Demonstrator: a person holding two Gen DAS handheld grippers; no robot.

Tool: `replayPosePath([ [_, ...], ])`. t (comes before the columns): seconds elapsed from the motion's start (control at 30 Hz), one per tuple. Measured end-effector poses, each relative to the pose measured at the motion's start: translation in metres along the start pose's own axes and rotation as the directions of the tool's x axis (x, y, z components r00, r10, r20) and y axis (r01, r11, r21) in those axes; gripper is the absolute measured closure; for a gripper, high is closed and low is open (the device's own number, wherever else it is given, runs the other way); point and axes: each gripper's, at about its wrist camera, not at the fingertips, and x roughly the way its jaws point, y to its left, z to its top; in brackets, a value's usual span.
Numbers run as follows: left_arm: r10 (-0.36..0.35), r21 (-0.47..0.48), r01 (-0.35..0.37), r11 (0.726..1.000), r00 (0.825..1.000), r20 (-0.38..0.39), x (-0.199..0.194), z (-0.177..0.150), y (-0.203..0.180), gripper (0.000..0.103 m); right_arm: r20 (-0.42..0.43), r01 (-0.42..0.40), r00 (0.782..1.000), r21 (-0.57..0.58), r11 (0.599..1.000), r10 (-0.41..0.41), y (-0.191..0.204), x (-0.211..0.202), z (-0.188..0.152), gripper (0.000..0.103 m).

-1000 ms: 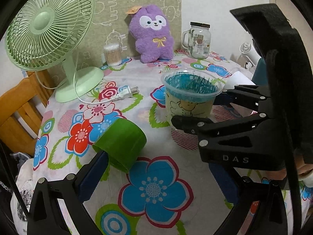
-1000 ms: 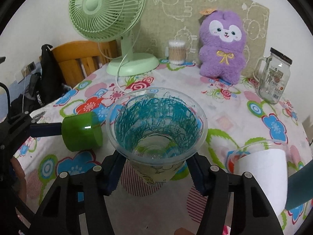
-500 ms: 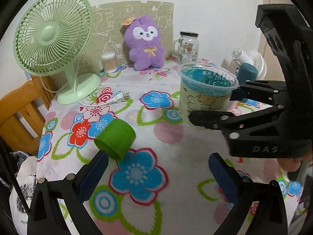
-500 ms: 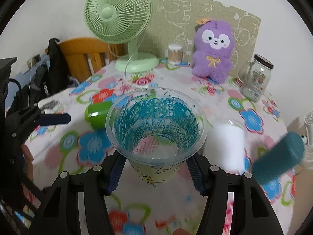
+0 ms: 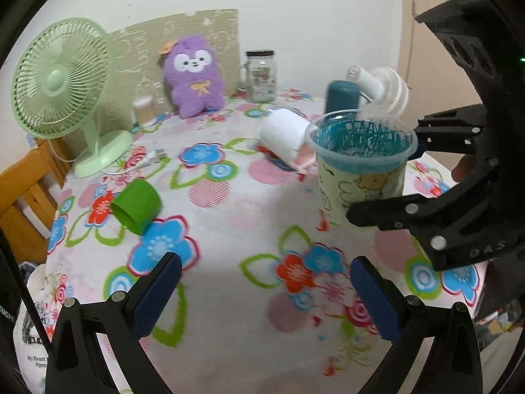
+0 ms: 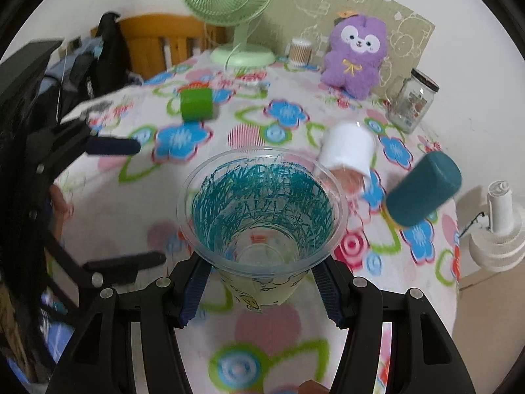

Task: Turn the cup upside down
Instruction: 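Lift the clear plastic cup with the right gripper off the table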

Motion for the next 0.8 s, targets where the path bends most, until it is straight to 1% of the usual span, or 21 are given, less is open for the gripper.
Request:
replayPosePath([
  [0.2,-0.048,0.031,0.049,0.998,0.999,-0.012,-0.001,-0.007,-0.024,0.000,-0.116,0.010,0.993,-0.030,0.999,-0.014,-0.005,-0.014,-0.029,0.040],
  [0.33,-0.081,0.054,0.082,0.995,0.997,-0.018,-0.003,-0.009,-0.038,0.000,-0.179,0.004,0.984,-0.035,0.999,-0.011,-0.008,-0.020,-0.042,0.040],
  [0.47,-0.106,0.066,0.107,0.992,0.994,-0.029,-0.004,-0.013,-0.049,0.000,-0.250,-0.012,0.968,-0.049,0.999,-0.001,-0.008,-0.023,-0.052,0.040],
  [0.57,-0.128,0.080,0.131,0.988,0.991,-0.043,-0.003,-0.018,-0.059,0.000,-0.308,-0.028,0.951,-0.064,0.998,0.007,-0.006,-0.022,-0.059,0.040],
  [0.67,-0.131,0.102,0.136,0.985,0.990,-0.052,-0.003,-0.021,-0.067,0.000,-0.370,-0.050,0.929,-0.065,0.997,0.022,-0.007,-0.019,-0.065,0.040],
  [0.73,-0.136,0.116,0.142,0.983,0.989,-0.061,-0.002,-0.023,-0.071,0.000,-0.420,-0.072,0.907,-0.065,0.995,0.038,-0.006,-0.016,-0.068,0.040],
  [0.8,-0.137,0.129,0.145,0.981,0.988,-0.069,-0.002,-0.024,-0.075,0.000,-0.480,-0.092,0.876,-0.079,0.993,0.043,-0.005,-0.013,-0.070,0.040],
])
